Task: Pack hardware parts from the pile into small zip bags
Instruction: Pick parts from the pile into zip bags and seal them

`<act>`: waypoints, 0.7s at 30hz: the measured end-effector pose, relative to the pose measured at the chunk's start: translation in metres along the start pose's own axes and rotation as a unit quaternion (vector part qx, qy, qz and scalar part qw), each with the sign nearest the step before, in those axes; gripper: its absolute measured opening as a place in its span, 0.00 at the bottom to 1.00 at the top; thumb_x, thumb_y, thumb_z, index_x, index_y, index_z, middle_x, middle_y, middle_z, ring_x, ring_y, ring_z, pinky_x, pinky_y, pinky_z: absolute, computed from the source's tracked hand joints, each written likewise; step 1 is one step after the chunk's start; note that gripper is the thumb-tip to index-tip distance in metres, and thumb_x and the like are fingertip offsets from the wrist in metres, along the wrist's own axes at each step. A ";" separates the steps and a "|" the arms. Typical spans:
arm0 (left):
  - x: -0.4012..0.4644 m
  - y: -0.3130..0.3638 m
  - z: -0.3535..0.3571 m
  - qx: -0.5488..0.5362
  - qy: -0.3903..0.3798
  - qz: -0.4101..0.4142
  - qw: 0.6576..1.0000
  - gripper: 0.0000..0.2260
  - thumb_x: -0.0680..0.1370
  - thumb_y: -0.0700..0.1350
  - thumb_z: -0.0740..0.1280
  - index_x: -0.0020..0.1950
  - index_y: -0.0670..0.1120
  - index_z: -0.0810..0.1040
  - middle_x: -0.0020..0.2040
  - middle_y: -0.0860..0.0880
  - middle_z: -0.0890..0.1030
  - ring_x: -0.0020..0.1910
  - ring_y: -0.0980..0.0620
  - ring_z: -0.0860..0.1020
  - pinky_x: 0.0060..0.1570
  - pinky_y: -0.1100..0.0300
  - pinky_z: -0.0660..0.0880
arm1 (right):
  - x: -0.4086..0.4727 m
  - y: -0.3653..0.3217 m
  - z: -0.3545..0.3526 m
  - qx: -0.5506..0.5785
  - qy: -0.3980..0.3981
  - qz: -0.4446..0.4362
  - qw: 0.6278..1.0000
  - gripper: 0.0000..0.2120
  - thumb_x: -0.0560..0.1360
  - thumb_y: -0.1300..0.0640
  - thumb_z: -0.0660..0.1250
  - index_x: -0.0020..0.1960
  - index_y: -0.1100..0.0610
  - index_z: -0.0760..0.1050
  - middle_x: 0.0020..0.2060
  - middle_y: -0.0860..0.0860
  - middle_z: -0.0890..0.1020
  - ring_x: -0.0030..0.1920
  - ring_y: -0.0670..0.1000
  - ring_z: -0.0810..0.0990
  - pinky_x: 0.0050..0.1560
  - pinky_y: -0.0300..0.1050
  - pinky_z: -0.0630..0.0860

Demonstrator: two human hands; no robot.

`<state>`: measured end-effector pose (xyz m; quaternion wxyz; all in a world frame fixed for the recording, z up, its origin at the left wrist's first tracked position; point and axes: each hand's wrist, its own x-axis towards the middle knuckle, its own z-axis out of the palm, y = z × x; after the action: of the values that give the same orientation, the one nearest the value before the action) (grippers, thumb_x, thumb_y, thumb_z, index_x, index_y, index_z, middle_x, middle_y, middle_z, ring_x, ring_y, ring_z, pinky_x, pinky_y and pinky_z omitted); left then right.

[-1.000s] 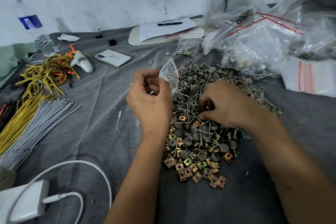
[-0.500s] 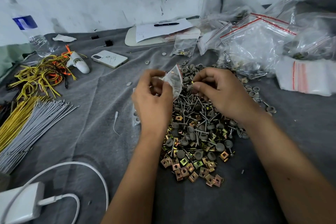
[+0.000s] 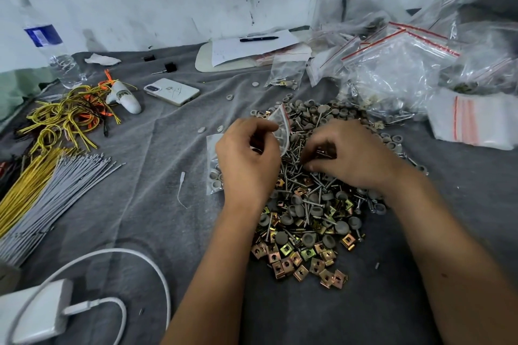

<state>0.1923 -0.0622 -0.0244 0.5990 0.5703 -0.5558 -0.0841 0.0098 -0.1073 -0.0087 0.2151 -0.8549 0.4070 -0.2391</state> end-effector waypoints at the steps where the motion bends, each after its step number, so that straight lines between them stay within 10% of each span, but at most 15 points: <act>1: 0.000 0.000 0.000 0.001 0.000 0.000 1.000 0.10 0.76 0.34 0.68 0.47 0.47 0.86 0.41 0.54 0.84 0.40 0.56 0.81 0.43 0.66 0.76 | -0.001 0.002 -0.002 -0.032 -0.042 0.010 0.999 0.11 0.70 0.50 0.80 0.40 0.37 0.80 0.43 0.36 0.78 0.49 0.35 0.75 0.50 0.35 0.68; 6: 0.001 -0.002 0.001 0.008 0.000 0.006 1.000 0.10 0.75 0.36 0.68 0.47 0.48 0.86 0.41 0.55 0.83 0.40 0.56 0.81 0.42 0.63 0.78 | 0.001 0.003 0.002 -0.113 -0.123 0.069 0.984 0.10 0.69 0.41 0.78 0.47 0.43 0.84 0.48 0.44 0.73 0.57 0.48 0.66 0.58 0.50 0.68; 13: 0.002 -0.004 0.001 0.011 -0.003 0.010 1.000 0.10 0.75 0.36 0.67 0.46 0.49 0.86 0.41 0.55 0.83 0.40 0.56 0.81 0.43 0.64 0.77 | 0.001 0.000 0.003 -0.077 -0.102 0.013 0.992 0.05 0.73 0.48 0.76 0.44 0.44 0.80 0.47 0.40 0.75 0.54 0.44 0.68 0.54 0.44 0.64; 21: 0.001 -0.001 -0.002 0.011 -0.022 0.003 1.000 0.09 0.75 0.36 0.68 0.48 0.46 0.87 0.42 0.54 0.85 0.42 0.56 0.82 0.45 0.58 0.80 | 0.000 -0.006 -0.002 0.162 0.052 0.028 0.985 0.05 0.79 0.58 0.71 0.52 0.50 0.82 0.44 0.43 0.86 0.48 0.40 0.84 0.52 0.39 0.78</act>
<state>0.1943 -0.0625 -0.0239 0.5804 0.5734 -0.5714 -0.0886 0.0128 -0.1041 -0.0038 0.3358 -0.7838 0.3970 -0.3395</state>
